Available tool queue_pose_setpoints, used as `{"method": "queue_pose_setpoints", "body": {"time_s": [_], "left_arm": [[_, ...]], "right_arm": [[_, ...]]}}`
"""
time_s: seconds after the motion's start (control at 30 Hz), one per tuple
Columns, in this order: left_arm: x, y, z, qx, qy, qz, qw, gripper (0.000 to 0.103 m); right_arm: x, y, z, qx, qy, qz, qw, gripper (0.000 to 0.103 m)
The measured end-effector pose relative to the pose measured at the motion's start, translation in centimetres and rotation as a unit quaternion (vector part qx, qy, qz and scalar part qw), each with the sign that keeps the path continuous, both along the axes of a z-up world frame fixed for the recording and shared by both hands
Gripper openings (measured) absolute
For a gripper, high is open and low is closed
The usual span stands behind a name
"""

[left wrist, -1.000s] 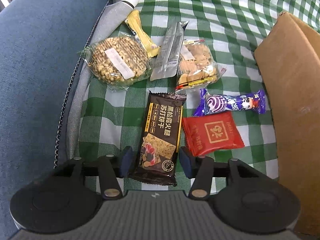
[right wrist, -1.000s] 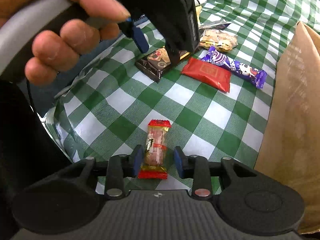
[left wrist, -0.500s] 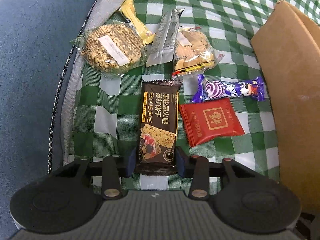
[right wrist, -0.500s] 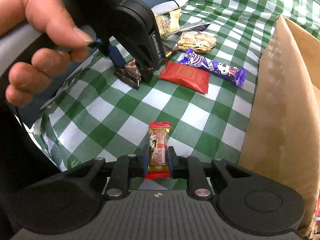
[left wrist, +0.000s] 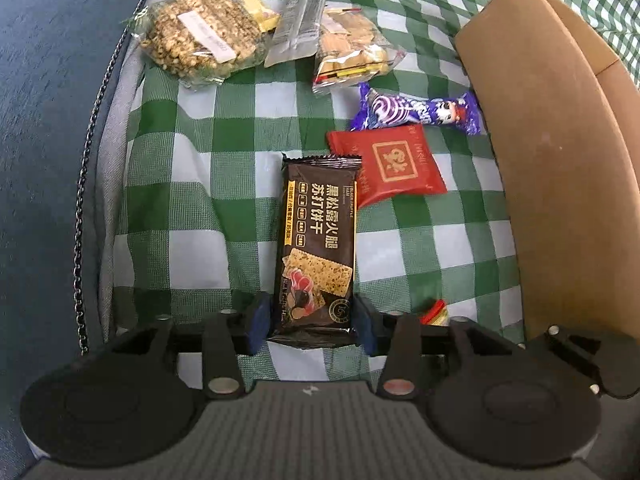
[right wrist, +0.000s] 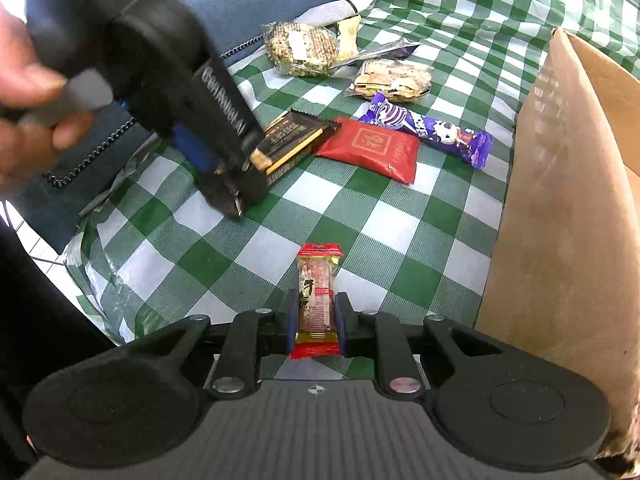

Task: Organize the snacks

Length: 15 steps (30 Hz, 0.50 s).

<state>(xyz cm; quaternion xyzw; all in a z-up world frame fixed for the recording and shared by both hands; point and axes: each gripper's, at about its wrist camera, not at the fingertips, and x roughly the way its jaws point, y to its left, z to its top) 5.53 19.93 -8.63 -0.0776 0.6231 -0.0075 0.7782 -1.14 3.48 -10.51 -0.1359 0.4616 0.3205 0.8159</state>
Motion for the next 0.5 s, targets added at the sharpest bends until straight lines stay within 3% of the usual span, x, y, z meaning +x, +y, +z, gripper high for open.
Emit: {"method": "queue_pose_setpoints", "body": {"time_s": [0.5], "left_arm": [[2.0,-2.1,-0.9,0.058,-0.007,-0.002,0.9983,0.057]], "right_arm": [[-0.1,0.2,-0.3,-0.003,0.002,0.014,1.0,0.024]]}}
